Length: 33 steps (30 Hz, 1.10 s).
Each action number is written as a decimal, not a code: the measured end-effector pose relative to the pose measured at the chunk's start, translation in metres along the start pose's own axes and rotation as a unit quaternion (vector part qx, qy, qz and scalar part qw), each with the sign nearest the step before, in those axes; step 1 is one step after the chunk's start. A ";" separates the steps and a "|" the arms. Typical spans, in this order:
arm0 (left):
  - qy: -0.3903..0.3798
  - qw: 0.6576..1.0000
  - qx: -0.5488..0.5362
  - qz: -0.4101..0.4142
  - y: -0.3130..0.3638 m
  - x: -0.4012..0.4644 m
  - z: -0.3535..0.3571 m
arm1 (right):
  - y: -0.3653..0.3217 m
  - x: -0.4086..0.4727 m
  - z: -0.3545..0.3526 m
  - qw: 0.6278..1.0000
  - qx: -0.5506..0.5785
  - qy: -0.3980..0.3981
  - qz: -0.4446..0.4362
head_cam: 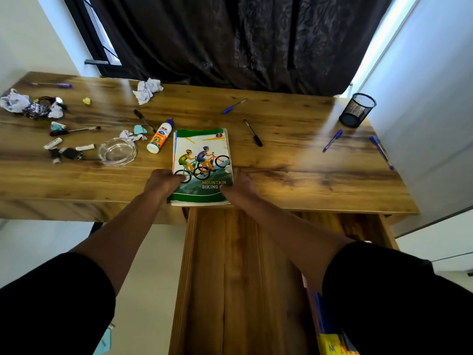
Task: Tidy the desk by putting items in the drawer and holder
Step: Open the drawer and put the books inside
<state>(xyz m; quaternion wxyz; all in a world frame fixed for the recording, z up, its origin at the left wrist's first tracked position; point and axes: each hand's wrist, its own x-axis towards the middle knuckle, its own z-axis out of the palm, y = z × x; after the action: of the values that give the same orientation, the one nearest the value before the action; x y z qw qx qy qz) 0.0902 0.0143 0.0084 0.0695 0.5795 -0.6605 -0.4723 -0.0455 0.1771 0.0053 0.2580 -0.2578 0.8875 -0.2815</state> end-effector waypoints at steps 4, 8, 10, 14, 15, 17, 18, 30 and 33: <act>-0.010 0.997 -0.052 0.053 -0.002 -0.012 0.009 | 0.009 -0.003 -0.005 0.998 0.040 -0.008 0.046; -0.054 0.971 -0.231 0.032 -0.011 -0.034 0.019 | 0.020 -0.010 -0.009 0.998 0.044 -0.020 0.040; -0.077 0.955 -0.287 0.016 -0.021 -0.048 0.021 | 0.026 -0.016 -0.017 0.999 0.023 -0.014 0.023; -0.129 0.930 -0.342 0.032 -0.044 -0.093 0.034 | 0.048 -0.027 -0.039 0.972 0.219 -0.061 0.058; -0.141 0.926 -0.348 0.037 -0.052 -0.105 0.037 | 0.055 -0.030 -0.045 0.952 0.286 -0.084 0.069; -0.169 0.920 -0.350 0.045 -0.066 -0.132 0.043 | 0.071 -0.041 -0.057 0.929 0.348 -0.100 0.080; -0.186 0.919 -0.345 0.044 -0.073 -0.146 0.047 | 0.081 -0.049 -0.063 0.924 0.359 -0.106 0.082; -0.288 0.934 -0.208 -0.036 -0.139 -0.230 0.107 | 0.210 -0.151 -0.054 0.906 0.328 -0.178 0.197; -0.250 0.947 -0.186 -0.073 -0.158 -0.226 0.125 | 0.217 -0.157 -0.044 0.930 0.268 -0.173 0.183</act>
<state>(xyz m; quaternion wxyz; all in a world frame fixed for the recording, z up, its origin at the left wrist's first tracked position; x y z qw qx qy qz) 0.1933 0.2887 -0.0683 -0.0261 0.4662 -0.5131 -0.7202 -0.0245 0.4421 -0.0520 0.5139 -0.0568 0.7526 -0.4078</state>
